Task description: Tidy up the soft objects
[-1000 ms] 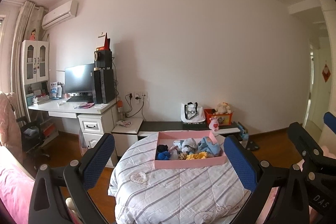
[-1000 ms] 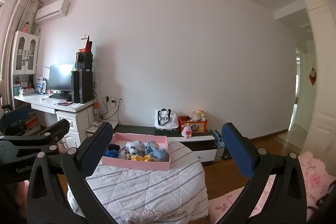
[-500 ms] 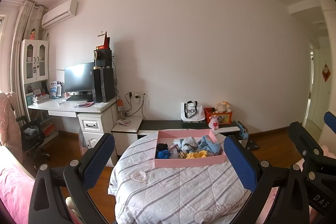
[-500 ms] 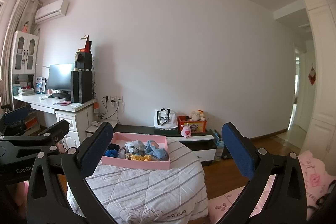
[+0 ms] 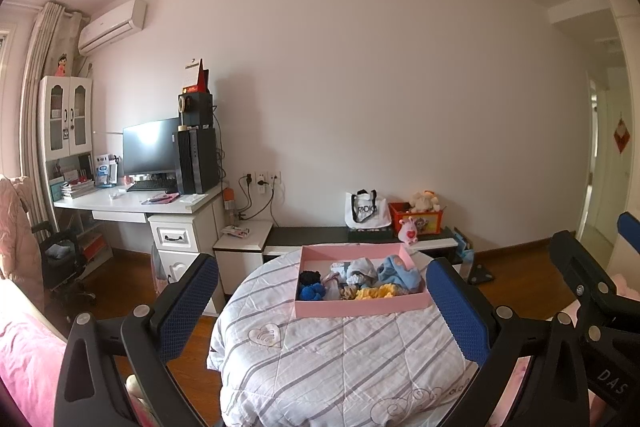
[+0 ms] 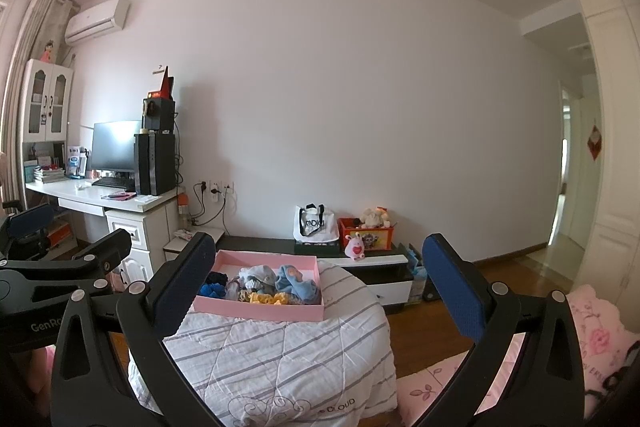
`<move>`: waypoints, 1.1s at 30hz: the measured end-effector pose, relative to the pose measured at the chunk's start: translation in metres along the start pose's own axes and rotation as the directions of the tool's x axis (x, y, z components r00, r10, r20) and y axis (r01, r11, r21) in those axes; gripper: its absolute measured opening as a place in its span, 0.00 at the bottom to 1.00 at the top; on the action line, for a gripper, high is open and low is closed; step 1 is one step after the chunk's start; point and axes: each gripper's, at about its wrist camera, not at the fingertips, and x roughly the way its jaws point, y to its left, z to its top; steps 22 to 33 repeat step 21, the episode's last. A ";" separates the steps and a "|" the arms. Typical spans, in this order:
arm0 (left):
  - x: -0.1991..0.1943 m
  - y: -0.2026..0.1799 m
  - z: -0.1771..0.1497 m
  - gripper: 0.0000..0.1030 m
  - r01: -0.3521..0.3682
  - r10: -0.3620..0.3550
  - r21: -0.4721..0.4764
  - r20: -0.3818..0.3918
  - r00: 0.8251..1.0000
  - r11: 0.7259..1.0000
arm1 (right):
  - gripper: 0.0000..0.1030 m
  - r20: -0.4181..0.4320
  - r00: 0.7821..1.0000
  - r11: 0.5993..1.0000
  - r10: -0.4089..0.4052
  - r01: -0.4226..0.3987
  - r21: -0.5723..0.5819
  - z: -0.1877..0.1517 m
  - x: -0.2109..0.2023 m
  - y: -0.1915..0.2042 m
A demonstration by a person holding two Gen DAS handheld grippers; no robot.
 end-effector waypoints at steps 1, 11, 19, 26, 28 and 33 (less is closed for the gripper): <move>-0.001 0.000 0.000 1.00 0.000 0.000 0.000 0.000 1.000 1.000 | 1.00 0.000 1.000 1.000 -0.001 0.001 -0.001 0.000 0.001 0.000; 0.001 0.002 -0.002 1.00 -0.001 0.001 0.003 -0.002 1.000 1.000 | 1.00 -0.002 1.000 1.000 -0.001 0.001 -0.001 -0.001 0.001 0.000; -0.001 0.002 -0.002 1.00 -0.004 0.004 0.004 -0.001 1.000 1.000 | 1.00 -0.003 1.000 1.000 0.001 -0.001 0.000 -0.002 0.001 0.000; -0.001 0.002 -0.003 1.00 -0.003 0.003 0.003 -0.001 1.000 1.000 | 1.00 -0.002 1.000 1.000 0.000 0.000 0.001 -0.002 0.001 0.000; -0.001 0.002 -0.003 1.00 -0.003 0.003 0.003 -0.001 1.000 1.000 | 1.00 -0.002 1.000 1.000 0.000 0.000 0.001 -0.002 0.001 0.000; -0.001 0.002 -0.003 1.00 -0.003 0.003 0.003 -0.001 1.000 1.000 | 1.00 -0.002 1.000 1.000 0.000 0.000 0.001 -0.002 0.001 0.000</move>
